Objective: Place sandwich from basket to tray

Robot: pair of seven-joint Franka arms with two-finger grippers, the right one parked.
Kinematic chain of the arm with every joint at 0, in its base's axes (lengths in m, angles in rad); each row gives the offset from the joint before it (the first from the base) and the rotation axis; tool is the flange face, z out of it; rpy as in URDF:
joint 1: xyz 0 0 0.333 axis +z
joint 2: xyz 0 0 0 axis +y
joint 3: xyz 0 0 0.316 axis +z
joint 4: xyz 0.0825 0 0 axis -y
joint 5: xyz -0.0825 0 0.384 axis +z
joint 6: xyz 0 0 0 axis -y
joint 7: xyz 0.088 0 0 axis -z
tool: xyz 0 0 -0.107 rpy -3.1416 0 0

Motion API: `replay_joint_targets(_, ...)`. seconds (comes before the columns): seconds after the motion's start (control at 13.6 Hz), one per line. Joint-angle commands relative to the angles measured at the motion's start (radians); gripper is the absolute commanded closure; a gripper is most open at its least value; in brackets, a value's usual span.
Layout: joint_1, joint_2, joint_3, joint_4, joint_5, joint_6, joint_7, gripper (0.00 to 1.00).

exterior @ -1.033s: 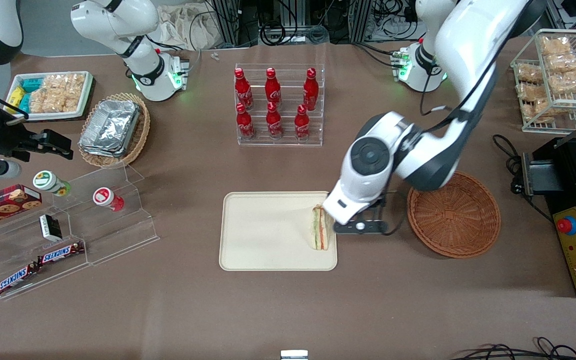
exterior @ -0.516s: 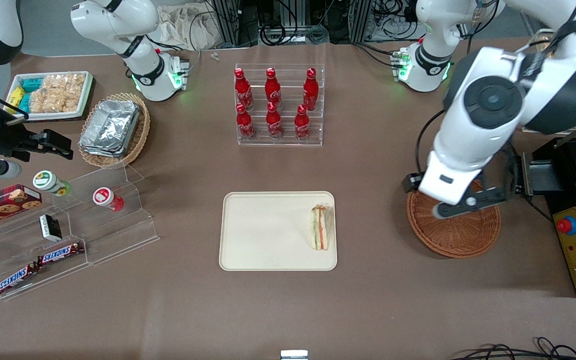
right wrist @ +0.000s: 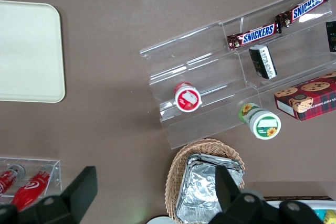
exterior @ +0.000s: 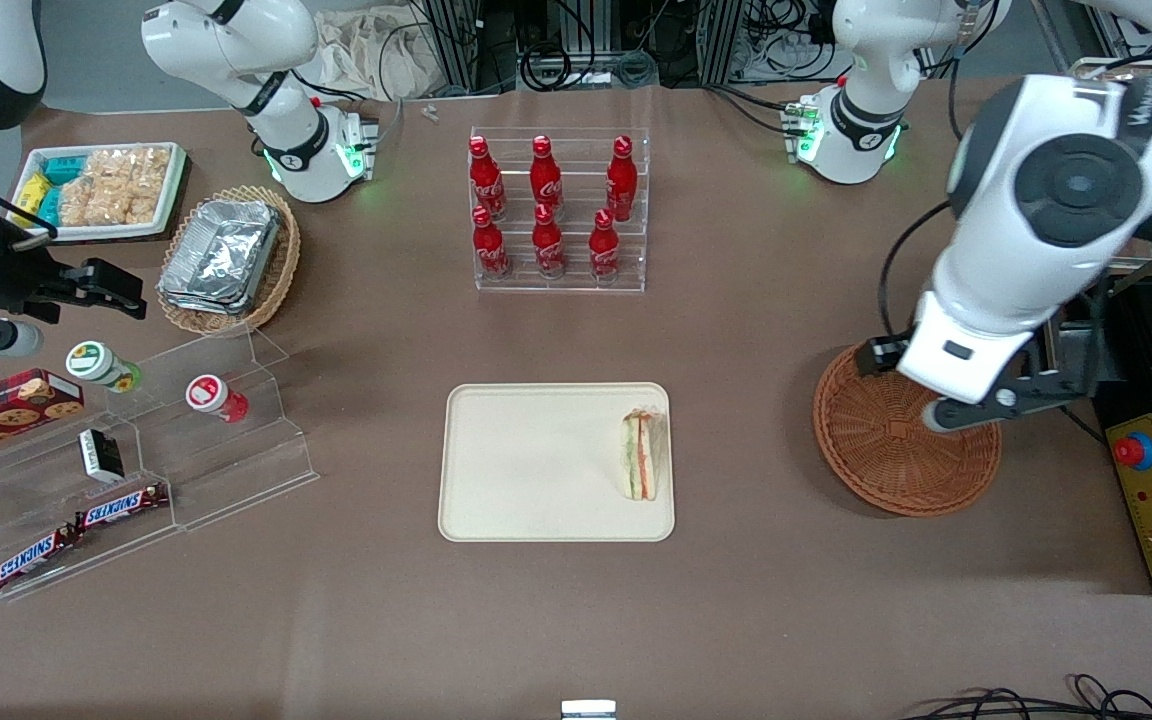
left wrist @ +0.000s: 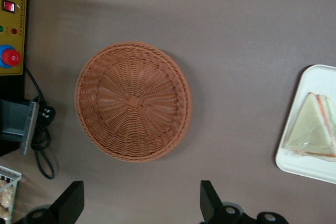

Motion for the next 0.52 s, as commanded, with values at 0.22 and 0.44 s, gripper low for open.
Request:
replay_joint_targets(0.22,-0.043,-0.078,0.177,-0.031,-0.087,-0.035,0.21,0.0)
replay_joint_targets(0.44,-0.261,-0.124,0.526,-0.039,-0.222,-0.037,0.382,0.0)
